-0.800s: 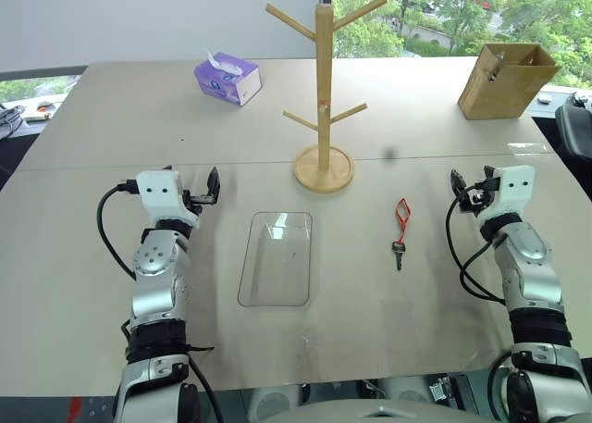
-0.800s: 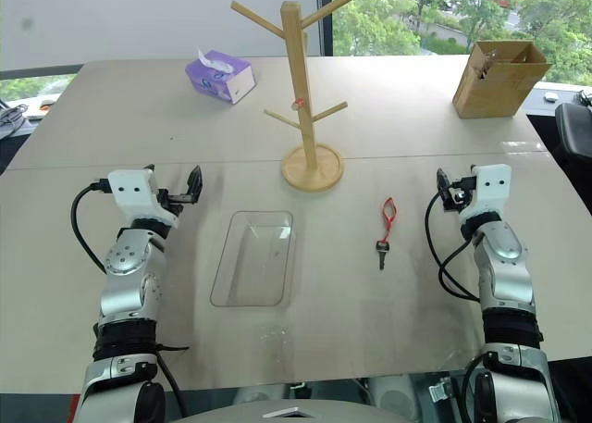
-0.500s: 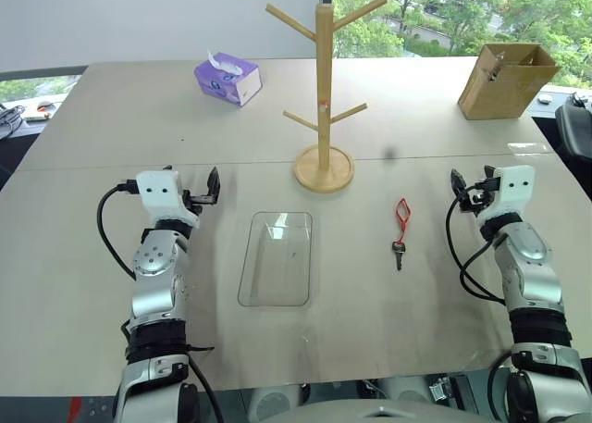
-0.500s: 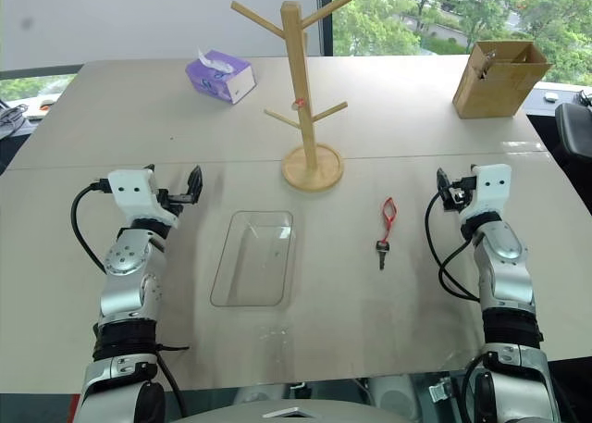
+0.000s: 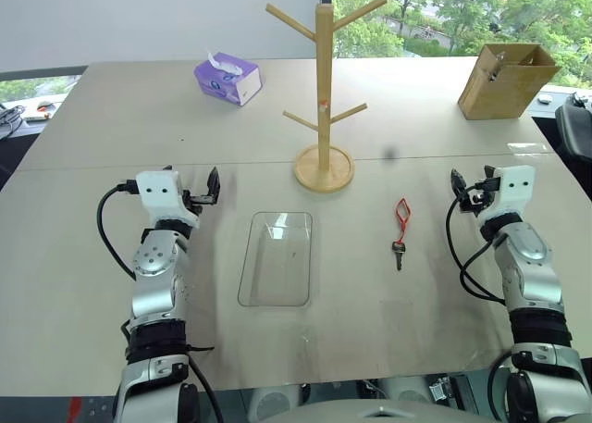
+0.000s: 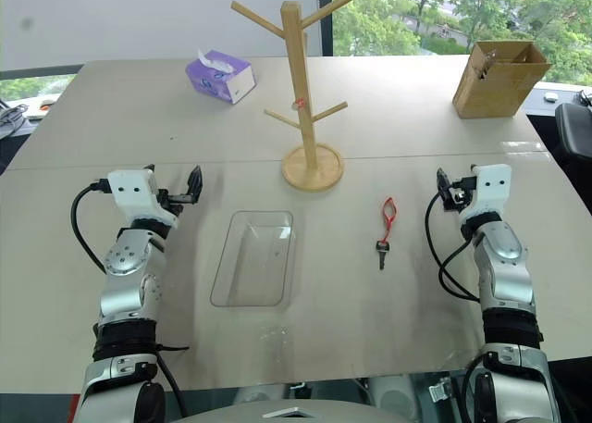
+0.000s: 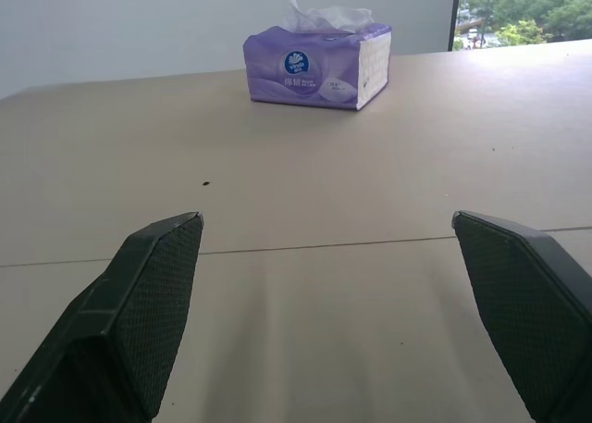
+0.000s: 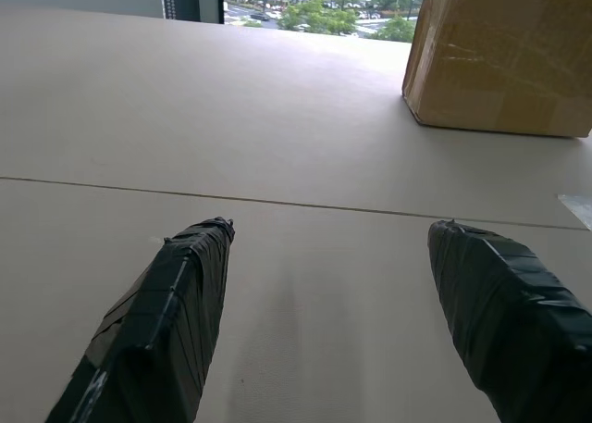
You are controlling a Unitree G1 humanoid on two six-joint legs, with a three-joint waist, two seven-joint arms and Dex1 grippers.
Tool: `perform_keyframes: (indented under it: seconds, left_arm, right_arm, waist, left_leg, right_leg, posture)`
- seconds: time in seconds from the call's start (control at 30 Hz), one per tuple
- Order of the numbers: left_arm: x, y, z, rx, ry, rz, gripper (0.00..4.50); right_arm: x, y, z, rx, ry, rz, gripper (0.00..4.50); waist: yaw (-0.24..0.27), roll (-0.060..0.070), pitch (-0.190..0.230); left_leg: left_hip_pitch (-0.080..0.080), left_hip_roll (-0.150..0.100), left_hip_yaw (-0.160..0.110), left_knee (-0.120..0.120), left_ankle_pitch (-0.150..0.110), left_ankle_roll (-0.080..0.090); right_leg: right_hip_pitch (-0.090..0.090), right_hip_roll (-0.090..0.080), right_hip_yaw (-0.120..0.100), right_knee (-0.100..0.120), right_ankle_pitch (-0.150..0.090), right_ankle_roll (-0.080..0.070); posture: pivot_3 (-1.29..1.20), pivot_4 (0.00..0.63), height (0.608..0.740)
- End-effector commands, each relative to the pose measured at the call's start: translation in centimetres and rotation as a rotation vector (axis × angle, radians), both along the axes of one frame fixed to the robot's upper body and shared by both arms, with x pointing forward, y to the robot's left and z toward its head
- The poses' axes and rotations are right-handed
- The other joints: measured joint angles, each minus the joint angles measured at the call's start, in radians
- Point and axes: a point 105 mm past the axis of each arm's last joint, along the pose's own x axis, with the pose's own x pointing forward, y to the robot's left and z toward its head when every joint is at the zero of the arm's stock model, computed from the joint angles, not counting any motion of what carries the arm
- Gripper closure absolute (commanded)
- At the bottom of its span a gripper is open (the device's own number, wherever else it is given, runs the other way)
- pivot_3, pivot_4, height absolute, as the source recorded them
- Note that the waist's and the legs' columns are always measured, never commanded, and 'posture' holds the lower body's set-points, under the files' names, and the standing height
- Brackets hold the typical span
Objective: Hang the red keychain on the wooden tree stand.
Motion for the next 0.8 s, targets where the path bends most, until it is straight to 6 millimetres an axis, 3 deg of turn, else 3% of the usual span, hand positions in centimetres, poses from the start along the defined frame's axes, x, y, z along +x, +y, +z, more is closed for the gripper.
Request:
perform_keyframes:
  seconds: [0.03,0.13,0.27,0.33,0.47,0.6,0.8]
  left_arm:
    - [-0.2,0.3,0.9,0.007,-0.039,0.004,0.0]
    - [-0.1,0.2,0.8,0.012,-0.033,-0.007,0.0]
    - [0.3,0.1,1.1,0.021,-0.028,-0.026,0.0]
    - [0.5,0.0,1.3,0.024,-0.028,-0.032,0.0]
    - [0.7,-0.3,1.4,0.016,-0.017,-0.034,0.0]
    - [0.3,-1.3,2.6,-0.047,0.013,-0.037,0.0]
    - [-1.9,-4.9,7.9,-0.084,0.073,-0.125,0.0]
  right_arm:
    - [-0.9,0.1,2.1,0.038,-0.081,0.096,0.89]
    - [-3.5,2.6,2.5,0.045,-0.071,0.39,0.89]
    - [-9.9,5.5,0.5,-0.135,0.078,0.829,0.89]
    - [-13.3,6.0,-0.9,-0.264,0.128,1.01,0.89]
    - [-18.0,5.6,-3.2,-0.478,0.202,1.264,0.89]
    - [-18.6,4.9,-3.4,-0.562,0.161,1.339,0.89]
    - [-16.8,4.9,-3.4,-0.6,0.072,1.305,0.89]
  waist:
    - [0.001,0.0,0.0]
    - [0.006,0.0,0.0]
    - [0.009,0.0,0.0]
    - [0.013,-0.001,0.0]
    - [0.013,-0.001,0.0]
    - [0.013,-0.004,0.001]
    - [0.022,-0.007,0.003]
  left_leg:
    - [0.0,0.0,0.0,0.0,0.0,0.0]
    - [0.0,0.0,-0.001,0.0,0.0,0.0]
    - [0.0,0.0,-0.001,0.0,-0.003,0.004]
    - [0.001,0.0,-0.002,0.0,-0.003,0.005]
    - [0.002,0.0,-0.002,0.0,-0.003,0.005]
    - [0.003,0.0,-0.002,0.001,-0.003,0.005]
    - [0.003,0.0,-0.003,0.001,0.0,0.0]
  right_leg:
    - [0.0,0.0,0.0,0.0,0.0,0.0]
    - [0.0,0.0,0.0,-0.001,0.0,0.0]
    - [0.001,0.0,-0.001,-0.001,0.0,0.0]
    - [0.002,0.0,-0.001,-0.001,0.0,0.0]
    - [0.003,0.0,-0.001,-0.001,0.0,0.001]
    - [0.003,0.001,-0.001,-0.001,-0.001,0.002]
    - [0.004,0.0,-0.001,-0.001,0.0,0.0]
  posture:
    - [0.0,0.15,0.74]
    - [0.0,0.15,0.74]
    - [0.0,0.15,0.74]
    - [0.0,0.15,0.74]
    - [0.0,0.15,0.74]
    - [0.0,0.15,0.74]
    - [0.0,0.15,0.74]
